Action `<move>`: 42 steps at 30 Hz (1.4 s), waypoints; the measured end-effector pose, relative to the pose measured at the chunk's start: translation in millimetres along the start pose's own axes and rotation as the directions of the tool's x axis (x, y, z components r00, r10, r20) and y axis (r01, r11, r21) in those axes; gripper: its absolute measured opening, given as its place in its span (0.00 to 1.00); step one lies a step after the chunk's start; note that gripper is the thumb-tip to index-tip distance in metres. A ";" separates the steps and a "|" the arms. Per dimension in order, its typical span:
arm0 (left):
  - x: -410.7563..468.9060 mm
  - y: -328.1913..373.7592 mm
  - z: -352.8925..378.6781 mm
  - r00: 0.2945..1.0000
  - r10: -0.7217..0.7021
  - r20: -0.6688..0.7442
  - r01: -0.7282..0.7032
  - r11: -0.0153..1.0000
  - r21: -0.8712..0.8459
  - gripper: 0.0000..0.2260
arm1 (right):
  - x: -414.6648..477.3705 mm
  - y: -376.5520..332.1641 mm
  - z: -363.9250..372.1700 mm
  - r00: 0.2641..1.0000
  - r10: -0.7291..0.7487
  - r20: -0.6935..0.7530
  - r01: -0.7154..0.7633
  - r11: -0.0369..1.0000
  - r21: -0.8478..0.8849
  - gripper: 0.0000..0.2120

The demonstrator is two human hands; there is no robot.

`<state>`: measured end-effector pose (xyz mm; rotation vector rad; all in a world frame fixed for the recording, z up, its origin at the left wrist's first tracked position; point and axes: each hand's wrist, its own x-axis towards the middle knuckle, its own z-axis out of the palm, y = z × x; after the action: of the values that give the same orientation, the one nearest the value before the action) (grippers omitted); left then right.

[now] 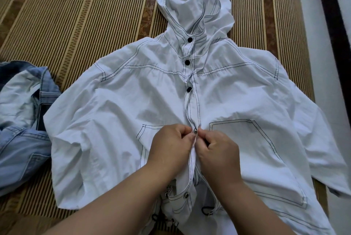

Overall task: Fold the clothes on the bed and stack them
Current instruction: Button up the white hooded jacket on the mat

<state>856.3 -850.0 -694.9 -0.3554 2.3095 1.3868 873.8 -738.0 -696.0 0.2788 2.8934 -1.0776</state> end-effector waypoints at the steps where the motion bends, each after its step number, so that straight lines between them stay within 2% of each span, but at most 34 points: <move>1: 0.0 -0.2 -0.8 1.000 0.007 -0.003 -0.007 1.000 0.012 0.14 | -0.6 -1.0 0.8 1.000 0.008 -0.011 -0.007 1.000 0.013 0.04; 3: 0.9 -0.1 -1.8 1.000 0.021 -0.014 -0.021 1.000 0.019 0.16 | -2.1 -3.0 2.9 0.999 0.025 -0.037 -0.024 0.999 0.039 0.04; 6: 2.3 0.7 -0.4 0.999 0.042 -0.012 -0.041 0.998 0.047 0.11 | -4.2 -3.2 5.7 0.995 0.058 -0.077 -0.051 0.995 0.086 0.05; 8: 3.5 0.2 0.6 0.998 0.056 -0.006 -0.055 0.995 0.082 0.08 | -5.6 -2.6 7.3 0.995 0.083 -0.047 -0.078 0.992 0.094 0.04; 11: 5.1 -2.6 1.2 0.996 0.082 0.024 -0.085 0.987 0.135 0.09 | -5.0 0.8 6.2 0.995 0.097 0.004 -0.097 0.991 0.090 0.04; 13: 6.6 -0.7 -0.5 0.997 0.062 0.051 -0.067 0.993 0.101 0.05 | -0.2 4.1 0.8 0.986 0.155 0.055 -0.161 0.977 0.139 0.06; 15: 8.0 0.8 -3.0 0.998 0.042 0.037 -0.045 0.996 0.080 0.10 | 5.5 9.7 -7.0 0.975 0.201 0.098 -0.217 0.956 0.200 0.09; 18: 1.5 -0.8 -7.0 1.000 0.006 -0.008 -0.005 0.994 0.105 0.13 | 4.6 25.5 -20.9 0.962 0.267 0.050 -0.271 0.932 0.241 0.12; 20: -11.0 -3.5 -6.3 0.994 -0.086 0.062 0.079 0.991 0.104 0.17 | -3.0 35.6 -28.3 0.946 0.321 0.047 -0.324 0.930 0.172 0.11; 22: -25.8 -5.6 -1.9 0.975 -0.155 0.157 0.115 0.964 0.240 0.23 | -13.1 43.9 -31.0 0.933 0.340 0.120 -0.350 0.934 0.072 0.10; 24: -38.6 -9.7 4.3 0.967 -0.172 0.188 0.077 0.901 0.427 0.26 | -23.9 48.5 -28.5 0.906 0.334 0.260 -0.323 0.943 -0.086 0.10; 26: -50.8 -13.8 10.9 0.966 -0.171 0.194 0.045 0.849 0.526 0.28 | -34.2 48.5 -22.6 0.862 0.333 0.382 -0.240 0.932 -0.272 0.11; 28: -62.4 -18.5 18.5 0.968 -0.138 0.211 -0.013 0.807 0.590 0.29 | -41.0 49.1 -16.3 0.850 0.334 0.408 -0.180 0.912 -0.369 0.12; 31: -72.3 -28.1 21.0 0.968 -0.045 0.247 -0.138 0.726 0.673 0.24 | -40.2 49.8 -13.0 0.853 0.317 0.414 -0.130 0.898 -0.421 0.13; 33: -70.2 -35.9 15.3 0.958 -0.003 0.285 -0.191 0.734 0.651 0.18 | -38.1 50.1 -15.1 0.852 0.327 0.409 -0.153 0.902 -0.403 0.14; 37: -62.3 -31.1 -1.2 0.938 0.153 0.312 -0.271 0.883 0.384 0.05 | -48.3 52.9 -22.8 0.869 0.330 0.370 -0.155 0.889 -0.430 0.19; 40: -65.1 -18.6 -12.6 0.928 0.226 0.295 -0.310 0.909 0.279 0.11 | -61.2 50.7 -27.1 0.863 0.370 0.344 -0.154 0.841 -0.518 0.19; 42: -67.5 -13.0 -21.3 0.931 0.254 0.263 -0.320 0.914 0.249 0.11 | -68.5 47.2 -29.6 0.866 0.402 0.296 -0.222 0.842 -0.492 0.17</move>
<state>916.4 -874.8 -664.0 0.2334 2.3901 1.1189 950.5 -694.2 -697.1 0.4448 2.5065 -0.3451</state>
